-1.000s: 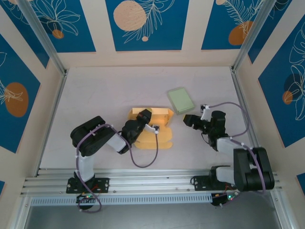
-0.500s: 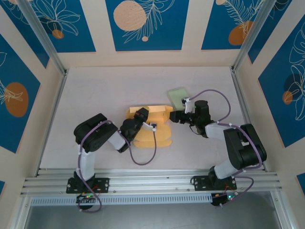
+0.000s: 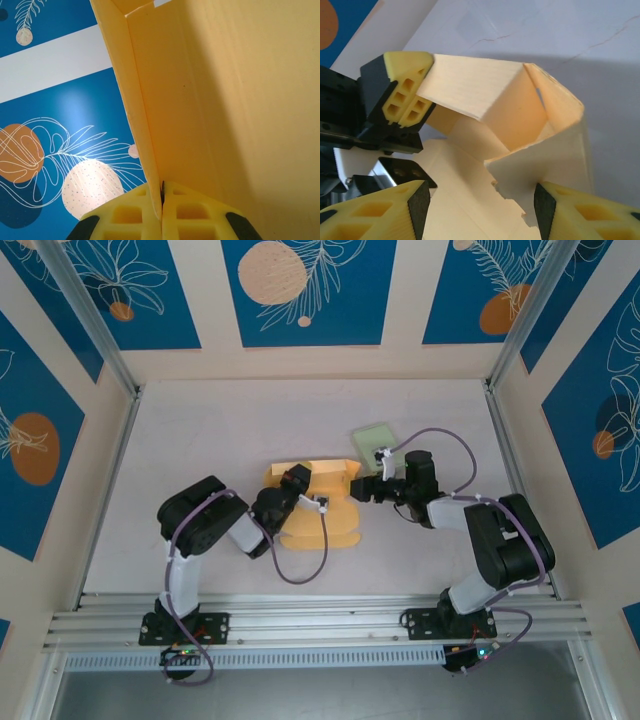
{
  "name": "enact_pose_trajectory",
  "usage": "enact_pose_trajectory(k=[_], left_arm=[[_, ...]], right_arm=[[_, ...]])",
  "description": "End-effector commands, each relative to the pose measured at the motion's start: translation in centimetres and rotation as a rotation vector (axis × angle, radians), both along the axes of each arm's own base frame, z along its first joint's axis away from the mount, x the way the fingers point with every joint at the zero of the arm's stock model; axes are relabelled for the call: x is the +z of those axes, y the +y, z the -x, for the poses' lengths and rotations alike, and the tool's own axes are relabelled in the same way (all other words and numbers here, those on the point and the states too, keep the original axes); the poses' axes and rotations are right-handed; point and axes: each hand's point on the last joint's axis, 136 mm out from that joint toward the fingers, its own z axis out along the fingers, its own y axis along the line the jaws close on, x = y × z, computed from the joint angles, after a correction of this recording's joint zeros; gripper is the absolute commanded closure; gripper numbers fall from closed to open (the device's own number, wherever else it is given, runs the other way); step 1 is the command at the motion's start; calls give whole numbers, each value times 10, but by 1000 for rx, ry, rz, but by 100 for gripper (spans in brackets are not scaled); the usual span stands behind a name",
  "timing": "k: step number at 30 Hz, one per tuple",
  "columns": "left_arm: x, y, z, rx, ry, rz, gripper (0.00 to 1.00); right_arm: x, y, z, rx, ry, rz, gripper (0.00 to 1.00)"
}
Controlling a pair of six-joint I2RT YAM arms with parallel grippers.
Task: Fold the paper box
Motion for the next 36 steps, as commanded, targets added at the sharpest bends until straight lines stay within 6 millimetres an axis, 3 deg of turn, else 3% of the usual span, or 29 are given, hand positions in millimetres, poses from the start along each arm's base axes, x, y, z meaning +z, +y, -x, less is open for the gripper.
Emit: enact_pose_trajectory(k=[1,13,18,23,28,32,36], left_arm=[[-45,11,-2,28,83,-154,100],[-40,-6,-28,20,15,-193,100],[-39,2,-33,21,13,-195,100],[-47,13,-29,28,37,-208,100],[-45,19,-29,37,43,-200,100],[-47,20,-30,34,46,-201,100],[-55,24,-31,45,58,-215,100]], right_arm=[[10,12,-3,70,-37,-46,44],[2,12,-9,48,-11,-44,51],[17,-4,-2,-7,-46,-31,52],[31,-21,-13,-101,11,-69,52],[10,-24,-30,-211,147,-31,63],[-13,-32,-44,-281,217,16,64],[-24,-33,-60,-291,266,5,66]])
